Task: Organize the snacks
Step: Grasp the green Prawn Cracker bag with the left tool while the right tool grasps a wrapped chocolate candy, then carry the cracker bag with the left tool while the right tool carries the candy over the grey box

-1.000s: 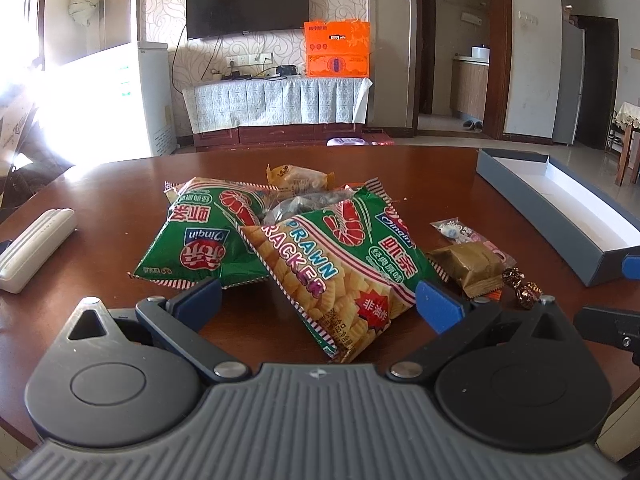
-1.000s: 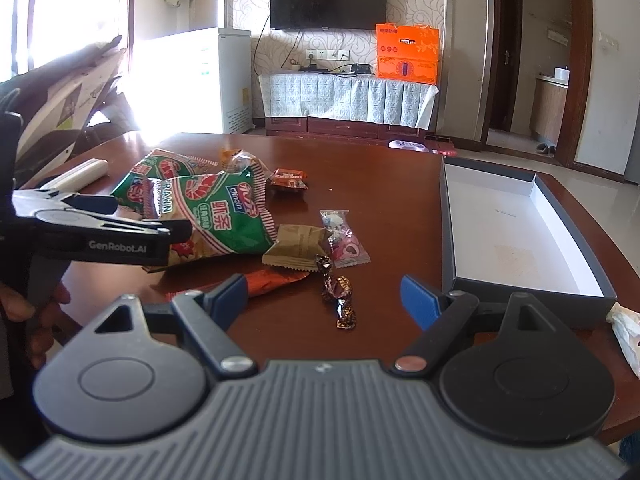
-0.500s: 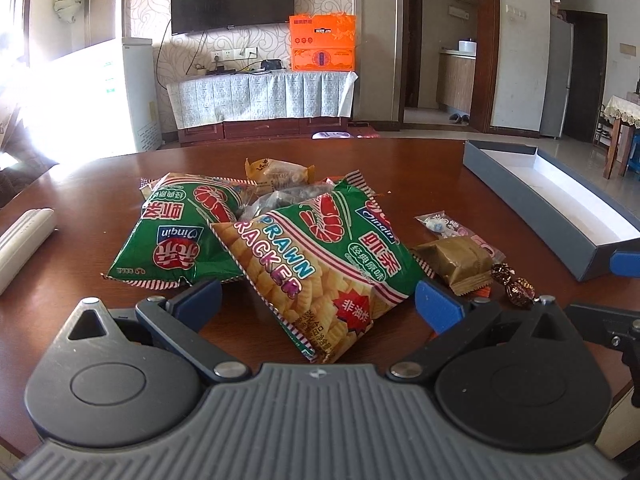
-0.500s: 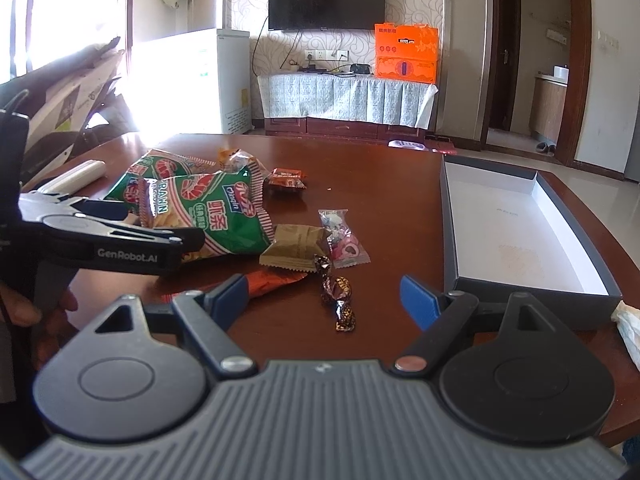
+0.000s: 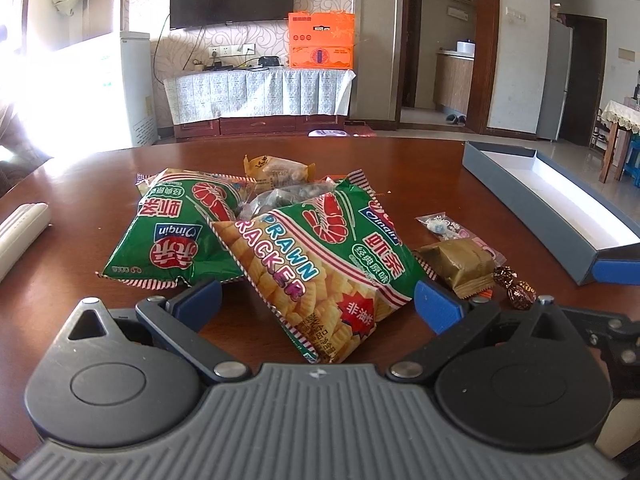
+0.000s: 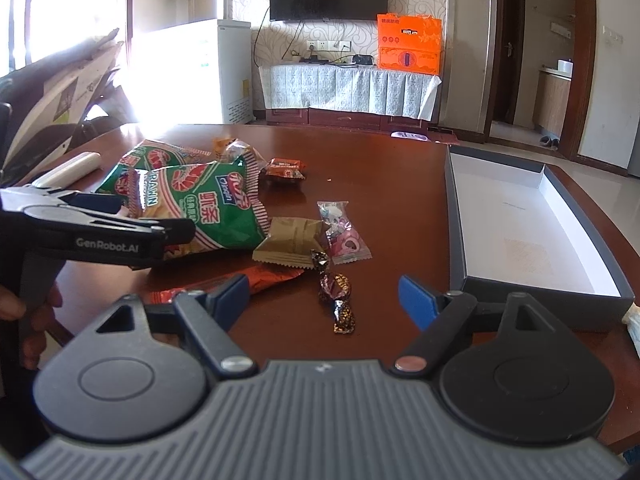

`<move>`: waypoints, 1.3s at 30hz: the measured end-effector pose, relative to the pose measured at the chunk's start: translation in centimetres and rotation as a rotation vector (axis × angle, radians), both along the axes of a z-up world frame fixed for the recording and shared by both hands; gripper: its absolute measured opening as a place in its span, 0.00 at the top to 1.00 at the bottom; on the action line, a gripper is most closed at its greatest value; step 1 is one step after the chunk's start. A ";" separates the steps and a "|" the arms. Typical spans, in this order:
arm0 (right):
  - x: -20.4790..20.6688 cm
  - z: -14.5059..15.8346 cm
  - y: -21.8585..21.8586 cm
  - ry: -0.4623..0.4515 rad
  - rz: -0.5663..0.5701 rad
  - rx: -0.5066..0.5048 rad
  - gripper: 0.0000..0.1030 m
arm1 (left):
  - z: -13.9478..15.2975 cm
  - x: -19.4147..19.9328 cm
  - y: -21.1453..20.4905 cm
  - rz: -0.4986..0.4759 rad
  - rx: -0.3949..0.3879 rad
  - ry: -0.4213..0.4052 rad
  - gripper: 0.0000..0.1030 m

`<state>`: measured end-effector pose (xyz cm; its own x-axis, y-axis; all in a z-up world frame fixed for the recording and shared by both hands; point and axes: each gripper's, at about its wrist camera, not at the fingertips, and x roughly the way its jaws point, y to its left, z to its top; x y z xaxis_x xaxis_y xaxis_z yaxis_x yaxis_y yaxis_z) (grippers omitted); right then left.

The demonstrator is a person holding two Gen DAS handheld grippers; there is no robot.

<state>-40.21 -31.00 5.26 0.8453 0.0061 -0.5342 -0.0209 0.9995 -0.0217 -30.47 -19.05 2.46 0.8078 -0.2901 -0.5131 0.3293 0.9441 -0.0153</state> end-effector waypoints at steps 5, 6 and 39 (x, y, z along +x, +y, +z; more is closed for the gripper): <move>0.8 -0.3 -0.3 0.018 -0.008 0.006 0.26 | -0.2 0.5 -0.5 -0.028 -0.004 0.004 0.06; 0.9 -0.4 -0.4 0.018 -0.008 0.007 0.26 | -0.3 0.6 -0.7 -0.031 0.000 0.005 0.21; 3.2 -1.5 0.9 0.099 0.032 -0.056 0.75 | -1.1 3.7 -2.8 -0.114 -0.058 0.016 0.54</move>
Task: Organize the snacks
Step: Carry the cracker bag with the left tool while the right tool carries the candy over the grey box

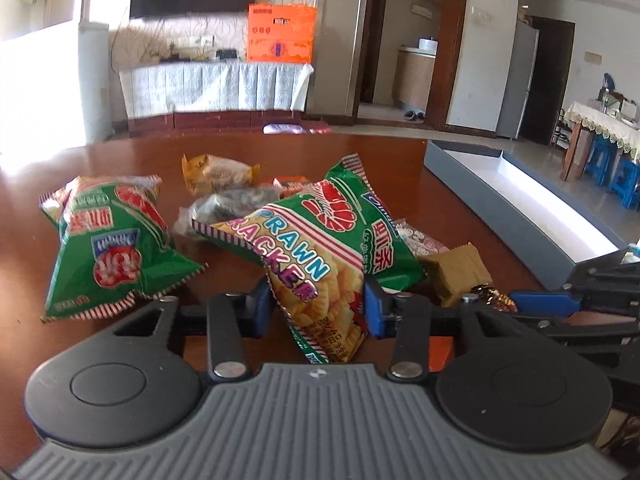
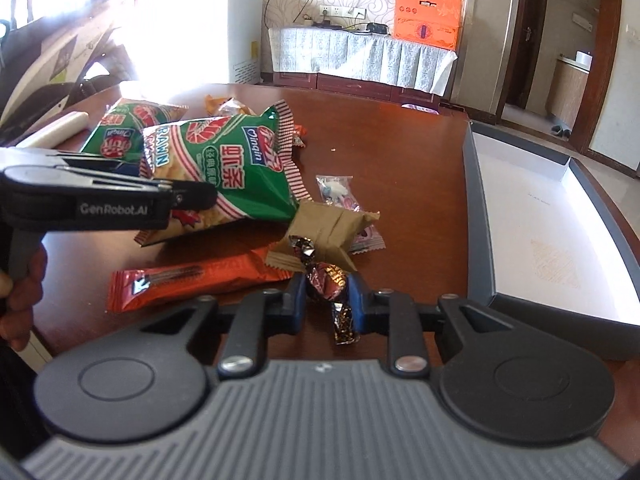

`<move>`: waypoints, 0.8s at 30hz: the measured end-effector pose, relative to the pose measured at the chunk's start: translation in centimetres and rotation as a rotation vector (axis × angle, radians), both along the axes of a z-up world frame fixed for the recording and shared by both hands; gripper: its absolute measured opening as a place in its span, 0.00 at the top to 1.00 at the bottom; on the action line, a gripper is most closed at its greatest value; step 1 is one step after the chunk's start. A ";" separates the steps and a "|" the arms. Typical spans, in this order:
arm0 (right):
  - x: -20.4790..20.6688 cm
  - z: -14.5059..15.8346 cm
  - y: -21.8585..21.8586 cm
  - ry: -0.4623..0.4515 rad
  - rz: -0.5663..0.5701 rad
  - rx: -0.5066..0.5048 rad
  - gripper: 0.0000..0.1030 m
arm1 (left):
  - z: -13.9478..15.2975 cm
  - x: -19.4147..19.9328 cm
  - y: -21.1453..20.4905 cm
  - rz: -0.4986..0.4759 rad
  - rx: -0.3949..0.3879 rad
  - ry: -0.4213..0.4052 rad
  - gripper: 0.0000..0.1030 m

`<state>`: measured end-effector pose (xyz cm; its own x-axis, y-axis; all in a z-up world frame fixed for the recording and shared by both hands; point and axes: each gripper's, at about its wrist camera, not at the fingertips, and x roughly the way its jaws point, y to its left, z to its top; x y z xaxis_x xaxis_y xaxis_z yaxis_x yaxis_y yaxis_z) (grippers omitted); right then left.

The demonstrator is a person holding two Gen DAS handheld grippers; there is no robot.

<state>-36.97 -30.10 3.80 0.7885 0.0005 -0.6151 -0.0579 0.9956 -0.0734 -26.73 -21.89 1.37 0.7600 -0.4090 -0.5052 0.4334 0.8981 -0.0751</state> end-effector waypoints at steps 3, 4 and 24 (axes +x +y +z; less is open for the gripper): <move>-0.3 0.6 -0.3 -0.034 -0.013 0.019 0.75 | 0.3 0.0 0.3 0.031 -0.001 -0.016 0.56; -0.4 0.9 -0.3 -0.045 -0.015 0.024 0.75 | 0.3 0.0 0.4 0.041 -0.001 -0.016 0.56; -0.2 5.2 -2.4 -0.209 -0.054 0.075 0.75 | 4.6 -1.4 -4.8 0.068 -0.014 -0.135 0.57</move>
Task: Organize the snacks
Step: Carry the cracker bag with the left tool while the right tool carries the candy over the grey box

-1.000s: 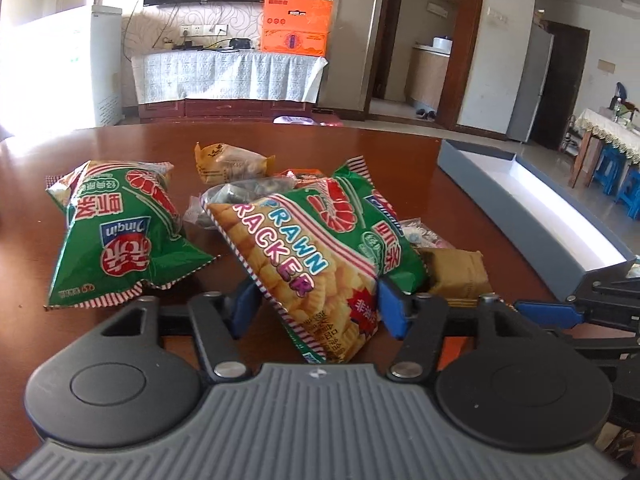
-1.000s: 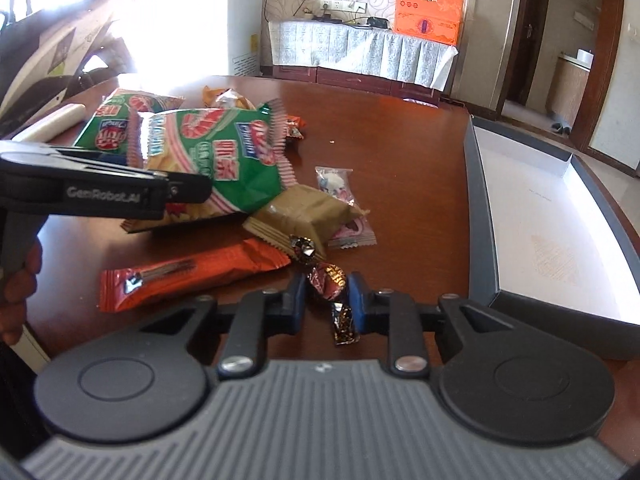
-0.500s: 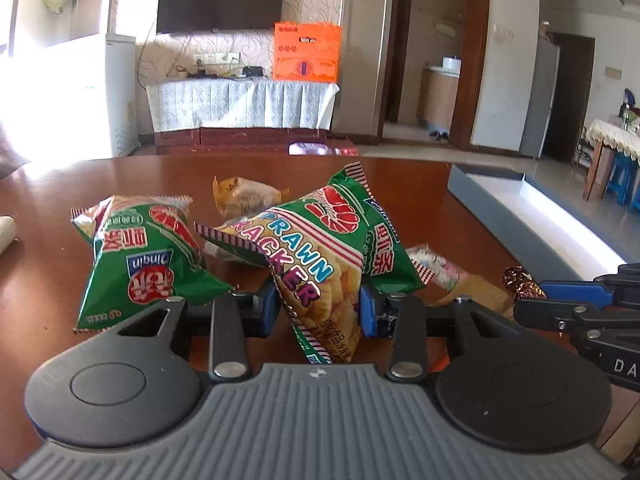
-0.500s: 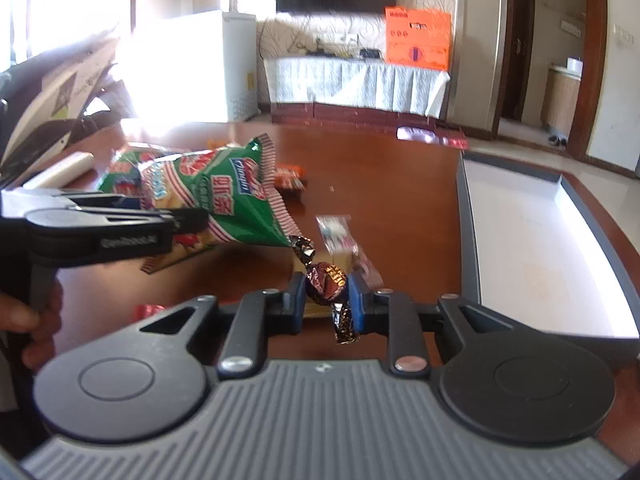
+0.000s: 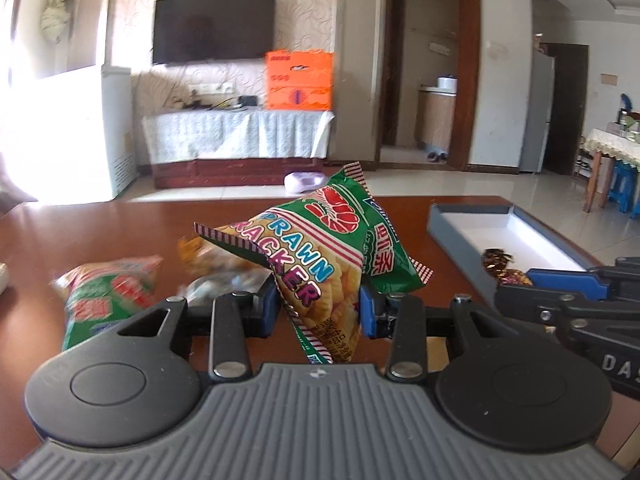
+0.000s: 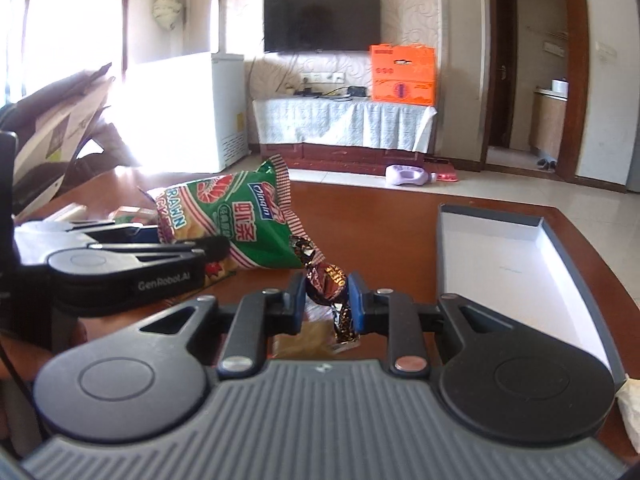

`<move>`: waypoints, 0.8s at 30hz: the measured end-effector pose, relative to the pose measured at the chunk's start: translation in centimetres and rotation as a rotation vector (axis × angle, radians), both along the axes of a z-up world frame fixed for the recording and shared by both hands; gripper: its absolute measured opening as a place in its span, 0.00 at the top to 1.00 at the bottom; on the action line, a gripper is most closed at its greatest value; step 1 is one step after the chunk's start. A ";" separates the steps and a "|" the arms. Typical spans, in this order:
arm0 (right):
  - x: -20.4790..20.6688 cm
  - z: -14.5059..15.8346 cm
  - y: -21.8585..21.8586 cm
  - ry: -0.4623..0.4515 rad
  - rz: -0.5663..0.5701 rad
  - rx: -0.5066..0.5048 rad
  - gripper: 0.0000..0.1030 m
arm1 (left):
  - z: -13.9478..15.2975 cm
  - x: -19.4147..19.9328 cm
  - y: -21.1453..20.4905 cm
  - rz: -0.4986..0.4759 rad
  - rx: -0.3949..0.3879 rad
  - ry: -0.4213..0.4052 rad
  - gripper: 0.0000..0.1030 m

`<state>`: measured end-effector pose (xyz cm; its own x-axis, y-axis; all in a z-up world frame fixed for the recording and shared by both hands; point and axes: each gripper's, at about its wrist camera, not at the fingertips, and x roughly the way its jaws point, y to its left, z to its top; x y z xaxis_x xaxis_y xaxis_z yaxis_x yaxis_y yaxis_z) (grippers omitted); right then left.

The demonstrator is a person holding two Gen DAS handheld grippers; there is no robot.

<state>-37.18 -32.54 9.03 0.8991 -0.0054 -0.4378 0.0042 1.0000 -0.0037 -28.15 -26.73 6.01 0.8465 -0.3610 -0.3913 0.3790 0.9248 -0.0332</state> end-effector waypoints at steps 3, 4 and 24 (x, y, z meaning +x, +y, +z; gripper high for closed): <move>-0.1 0.3 -1.3 -0.020 -0.033 0.001 0.75 | 0.7 0.0 -2.1 -0.027 0.008 -0.026 0.57; -0.2 0.4 -1.8 -0.026 -0.045 0.005 0.75 | 0.8 0.0 -2.8 -0.035 0.004 -0.028 0.57; -0.2 0.0 -9.6 -0.041 -0.231 0.047 0.75 | 0.8 1.0 -14.8 -0.184 -0.012 -0.027 0.57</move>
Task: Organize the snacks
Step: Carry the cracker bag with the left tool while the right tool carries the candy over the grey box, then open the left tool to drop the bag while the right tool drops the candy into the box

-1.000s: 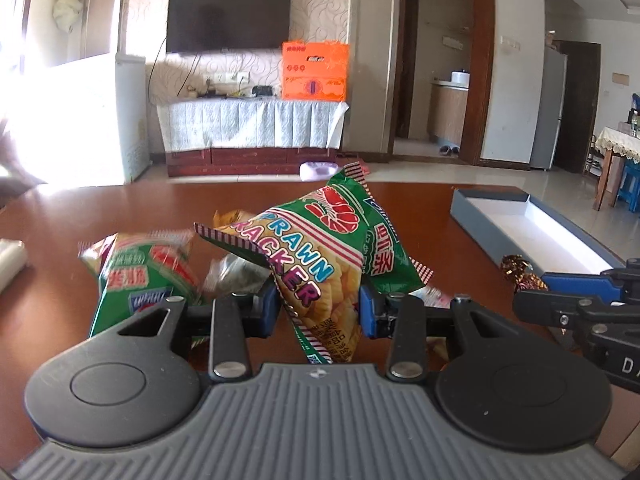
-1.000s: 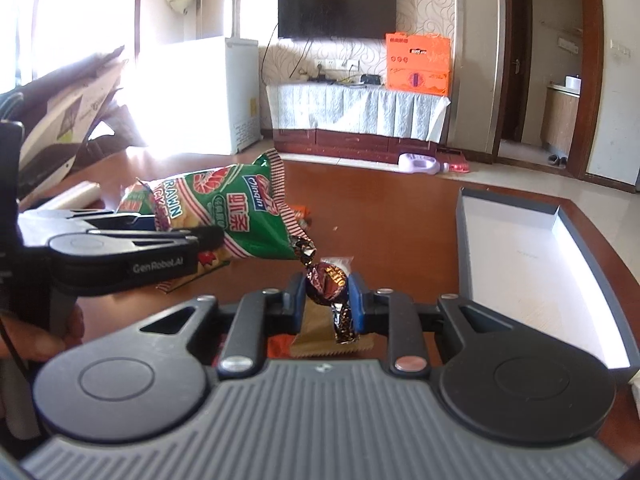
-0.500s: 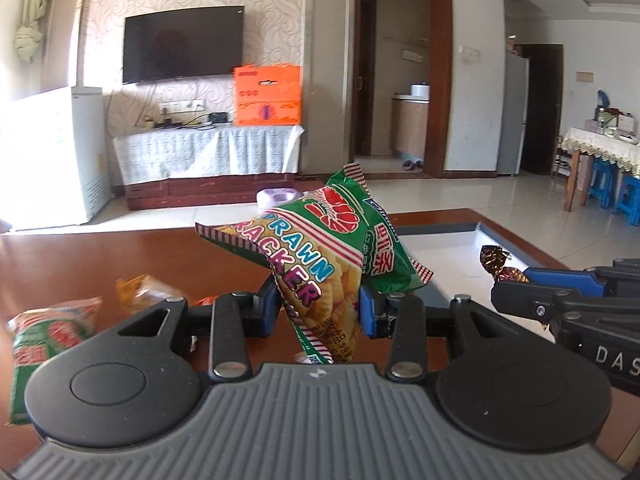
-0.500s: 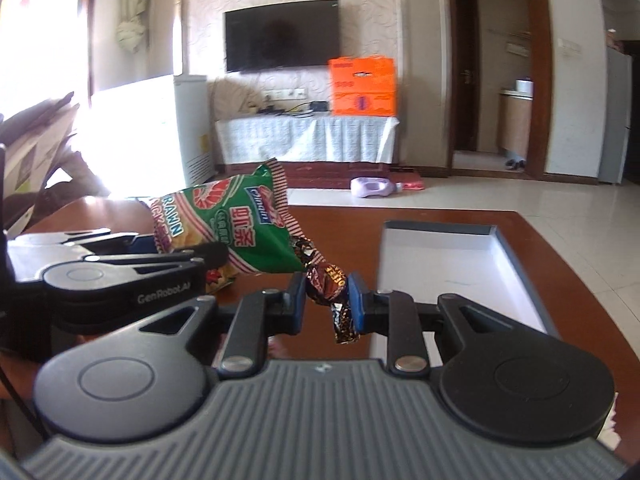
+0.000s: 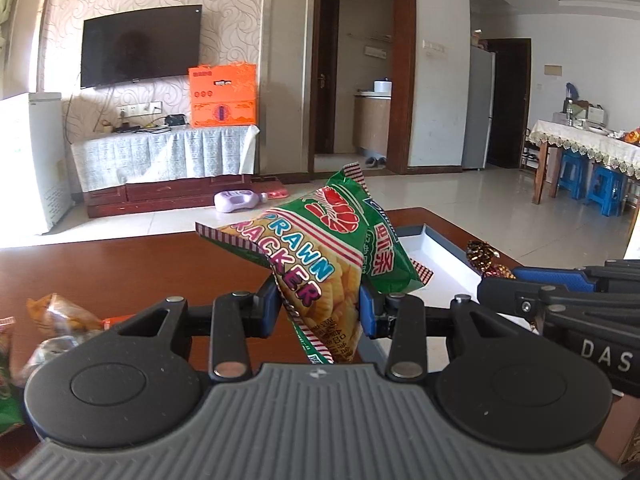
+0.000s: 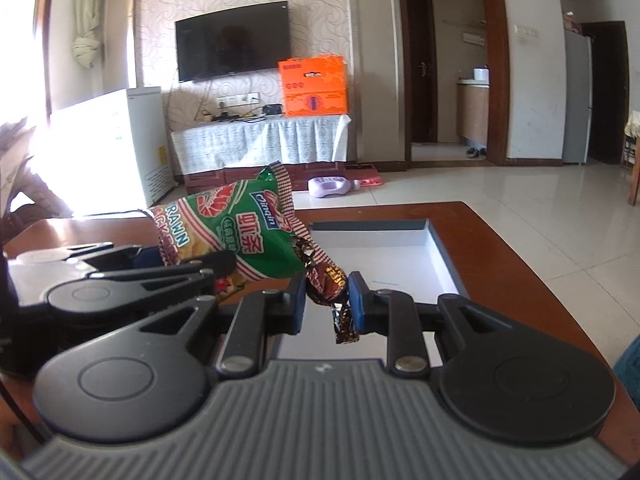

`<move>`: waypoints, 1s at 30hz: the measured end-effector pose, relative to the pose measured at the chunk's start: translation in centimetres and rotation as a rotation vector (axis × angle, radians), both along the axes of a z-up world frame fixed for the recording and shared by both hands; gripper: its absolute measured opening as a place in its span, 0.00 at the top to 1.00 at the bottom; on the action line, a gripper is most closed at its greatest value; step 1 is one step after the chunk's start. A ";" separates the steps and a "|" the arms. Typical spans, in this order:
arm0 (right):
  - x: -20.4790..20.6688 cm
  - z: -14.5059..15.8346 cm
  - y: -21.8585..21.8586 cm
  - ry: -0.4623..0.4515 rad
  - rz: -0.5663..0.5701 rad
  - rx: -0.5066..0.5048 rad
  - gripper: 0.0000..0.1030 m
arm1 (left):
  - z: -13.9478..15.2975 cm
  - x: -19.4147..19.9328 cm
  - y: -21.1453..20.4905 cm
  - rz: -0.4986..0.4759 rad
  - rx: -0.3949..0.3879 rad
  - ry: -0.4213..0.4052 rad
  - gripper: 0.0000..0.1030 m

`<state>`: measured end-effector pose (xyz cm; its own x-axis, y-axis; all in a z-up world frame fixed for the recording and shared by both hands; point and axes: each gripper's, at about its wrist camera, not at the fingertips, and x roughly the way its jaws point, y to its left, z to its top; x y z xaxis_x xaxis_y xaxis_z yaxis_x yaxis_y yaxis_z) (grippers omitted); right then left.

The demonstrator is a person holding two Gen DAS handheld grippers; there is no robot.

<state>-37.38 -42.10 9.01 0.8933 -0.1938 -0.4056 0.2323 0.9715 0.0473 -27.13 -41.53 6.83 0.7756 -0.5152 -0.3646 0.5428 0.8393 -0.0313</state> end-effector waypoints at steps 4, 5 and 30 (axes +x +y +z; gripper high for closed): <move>0.5 -0.3 -0.8 0.007 -0.023 -0.002 0.75 | -0.3 0.3 -1.7 -0.028 -0.012 0.009 0.57; 0.5 -0.4 -1.1 0.012 -0.031 -0.002 0.75 | -0.5 0.4 -2.1 -0.035 -0.011 0.008 0.57; 1.9 -3.8 -4.9 0.159 -0.156 0.077 0.75 | -3.9 5.2 -8.4 -0.127 0.049 0.093 0.52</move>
